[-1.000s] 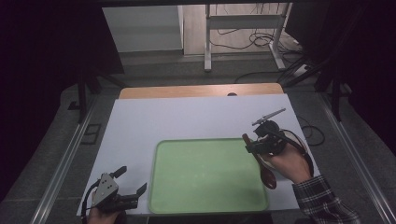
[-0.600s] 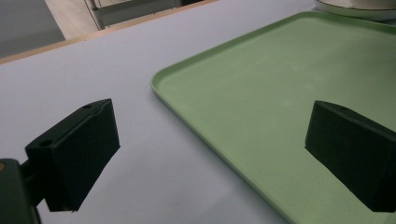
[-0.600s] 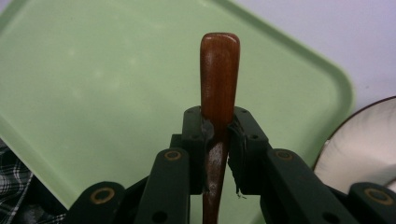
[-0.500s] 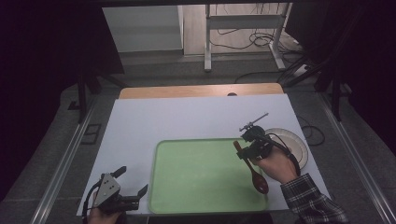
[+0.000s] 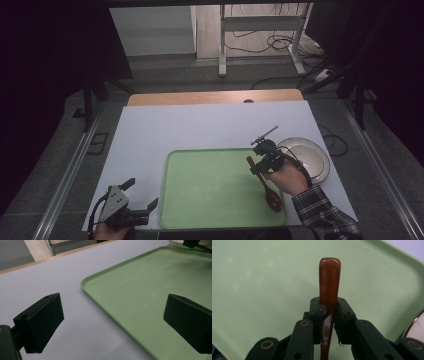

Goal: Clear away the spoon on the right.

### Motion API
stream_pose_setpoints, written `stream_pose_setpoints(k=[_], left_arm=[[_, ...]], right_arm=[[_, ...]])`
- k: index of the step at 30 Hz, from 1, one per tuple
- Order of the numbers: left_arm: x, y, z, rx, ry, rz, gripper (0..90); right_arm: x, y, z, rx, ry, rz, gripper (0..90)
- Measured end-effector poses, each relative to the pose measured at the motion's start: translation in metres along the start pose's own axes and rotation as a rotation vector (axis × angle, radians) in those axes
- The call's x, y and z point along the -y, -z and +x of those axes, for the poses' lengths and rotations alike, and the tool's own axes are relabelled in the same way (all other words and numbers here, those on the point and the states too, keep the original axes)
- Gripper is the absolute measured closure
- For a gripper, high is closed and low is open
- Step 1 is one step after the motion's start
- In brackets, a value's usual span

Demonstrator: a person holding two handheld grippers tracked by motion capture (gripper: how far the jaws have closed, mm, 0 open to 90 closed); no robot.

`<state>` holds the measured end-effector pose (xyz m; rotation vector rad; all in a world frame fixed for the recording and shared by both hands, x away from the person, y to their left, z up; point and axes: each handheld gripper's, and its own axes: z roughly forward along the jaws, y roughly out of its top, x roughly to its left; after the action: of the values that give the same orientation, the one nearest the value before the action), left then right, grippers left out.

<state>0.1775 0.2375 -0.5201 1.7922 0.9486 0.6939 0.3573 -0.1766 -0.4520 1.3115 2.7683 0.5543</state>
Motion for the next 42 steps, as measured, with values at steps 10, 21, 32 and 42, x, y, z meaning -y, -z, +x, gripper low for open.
stream_pose_setpoints(k=[10,21,32,42], left_arm=[[0.000,0.000,0.000,-0.004,0.002,-0.003,2.7],[0.001,0.001,0.002,-0.002,0.022,-0.006,2.8],[0.001,0.001,0.002,-0.004,0.027,-0.006,3.0],[0.000,0.000,0.002,-0.005,0.027,-0.002,3.2]], right_arm=[[0.003,-0.018,-0.005,0.010,-0.013,0.026,76.7],[0.007,-0.013,-0.004,0.026,0.027,-0.018,62.9],[0.017,-0.012,0.008,0.027,0.104,-0.073,77.9],[0.030,-0.007,0.016,0.044,0.155,-0.169,89.6]])
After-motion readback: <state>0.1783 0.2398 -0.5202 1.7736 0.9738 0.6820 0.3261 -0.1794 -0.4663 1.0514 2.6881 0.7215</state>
